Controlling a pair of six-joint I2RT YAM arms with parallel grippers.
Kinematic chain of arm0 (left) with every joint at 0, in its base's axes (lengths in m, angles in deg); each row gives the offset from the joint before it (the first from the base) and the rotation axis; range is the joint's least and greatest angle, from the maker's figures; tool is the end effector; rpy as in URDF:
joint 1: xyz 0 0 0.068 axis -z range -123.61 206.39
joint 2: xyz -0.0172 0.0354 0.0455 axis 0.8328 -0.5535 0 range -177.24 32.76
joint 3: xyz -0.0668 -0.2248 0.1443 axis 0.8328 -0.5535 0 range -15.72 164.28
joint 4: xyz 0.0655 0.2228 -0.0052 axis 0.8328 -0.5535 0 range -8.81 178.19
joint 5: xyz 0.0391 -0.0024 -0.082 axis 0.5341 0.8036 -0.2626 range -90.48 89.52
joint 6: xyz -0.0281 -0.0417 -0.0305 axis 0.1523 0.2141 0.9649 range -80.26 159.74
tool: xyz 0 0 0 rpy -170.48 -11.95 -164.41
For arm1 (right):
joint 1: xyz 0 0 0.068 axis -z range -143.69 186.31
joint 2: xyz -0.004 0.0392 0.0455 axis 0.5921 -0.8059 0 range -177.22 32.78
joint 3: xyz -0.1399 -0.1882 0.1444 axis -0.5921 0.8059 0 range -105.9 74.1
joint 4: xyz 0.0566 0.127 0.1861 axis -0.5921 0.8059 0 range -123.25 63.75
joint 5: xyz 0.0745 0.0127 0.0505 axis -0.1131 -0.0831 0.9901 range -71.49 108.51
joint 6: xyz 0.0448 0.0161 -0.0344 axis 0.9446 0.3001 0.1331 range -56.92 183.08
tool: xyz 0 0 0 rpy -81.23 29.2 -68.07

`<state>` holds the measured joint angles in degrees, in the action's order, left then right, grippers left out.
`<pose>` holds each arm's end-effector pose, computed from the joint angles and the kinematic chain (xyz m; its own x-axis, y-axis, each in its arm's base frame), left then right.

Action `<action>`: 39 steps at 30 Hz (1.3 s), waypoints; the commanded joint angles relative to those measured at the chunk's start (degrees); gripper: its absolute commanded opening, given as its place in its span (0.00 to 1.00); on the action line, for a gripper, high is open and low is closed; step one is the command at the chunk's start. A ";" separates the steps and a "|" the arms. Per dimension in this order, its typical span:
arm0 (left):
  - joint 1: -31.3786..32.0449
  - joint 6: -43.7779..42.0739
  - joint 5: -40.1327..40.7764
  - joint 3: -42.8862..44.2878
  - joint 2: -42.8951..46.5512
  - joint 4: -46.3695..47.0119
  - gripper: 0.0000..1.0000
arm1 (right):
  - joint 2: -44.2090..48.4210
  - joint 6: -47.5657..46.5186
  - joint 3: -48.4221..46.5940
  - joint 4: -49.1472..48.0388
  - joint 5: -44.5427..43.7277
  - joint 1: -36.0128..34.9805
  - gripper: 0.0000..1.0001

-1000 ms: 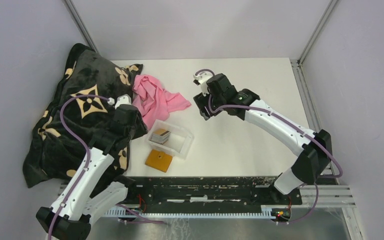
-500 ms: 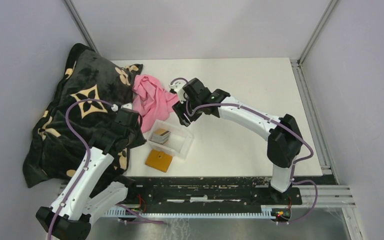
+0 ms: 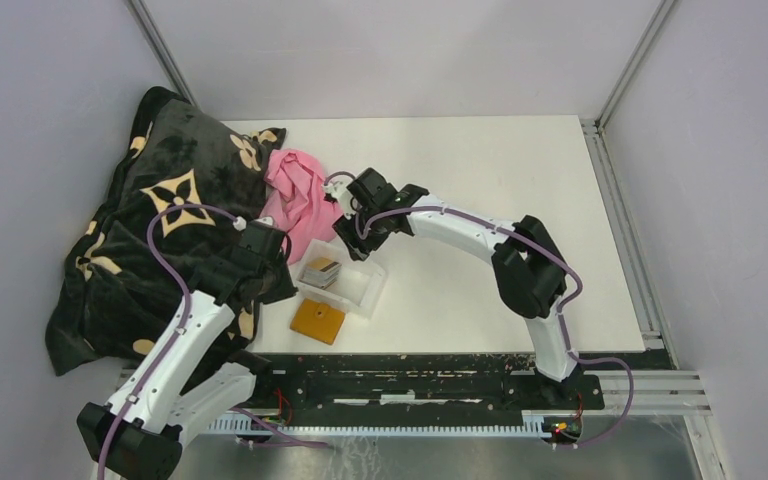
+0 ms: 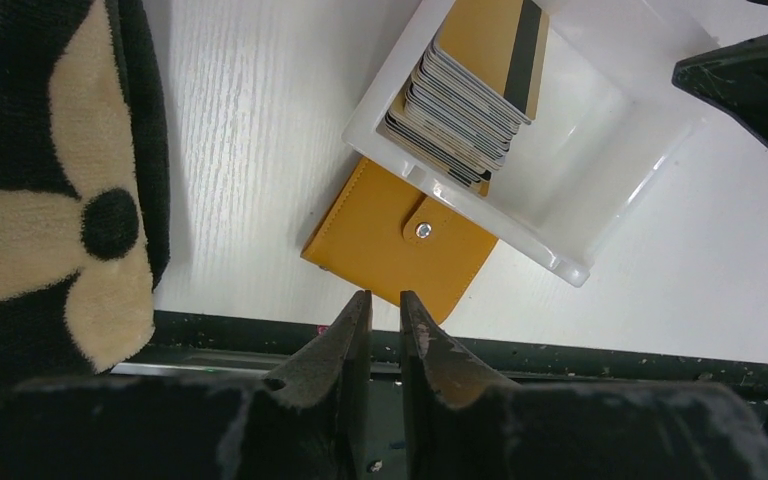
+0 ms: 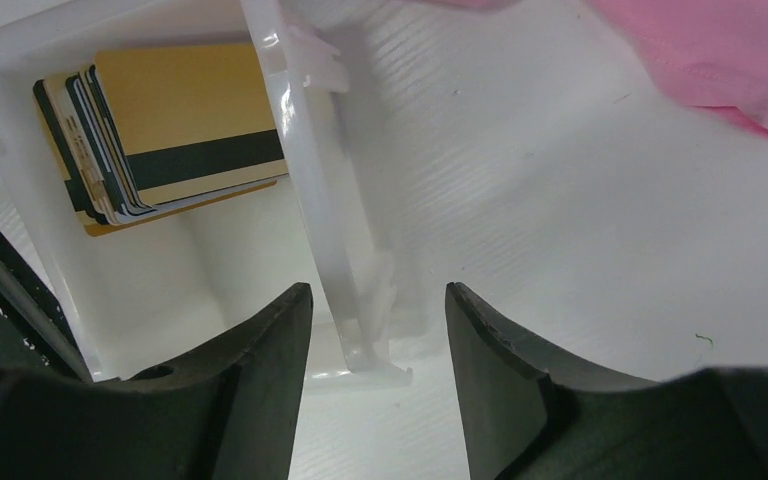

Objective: Put the credit cards into the card holder
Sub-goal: Pick up the storage box at the center of the board.

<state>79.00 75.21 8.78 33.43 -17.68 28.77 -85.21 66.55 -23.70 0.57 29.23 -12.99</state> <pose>0.1151 -0.0405 0.2731 -0.8337 -0.2732 -0.4799 -0.2173 0.9612 -0.1698 0.2773 0.3345 0.2379 -0.5760 -0.5786 -0.5775 -0.7828 0.5939 0.1858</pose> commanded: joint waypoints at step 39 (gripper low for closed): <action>0.54 0.40 -4.11 -2.31 -3.19 5.14 0.23 | 4.08 -6.64 0.01 -2.42 -9.78 14.62 0.01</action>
<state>79.05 75.21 5.81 29.95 -20.54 31.44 -87.31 60.95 -22.69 -0.17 21.89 -2.20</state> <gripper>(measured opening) 0.229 0.236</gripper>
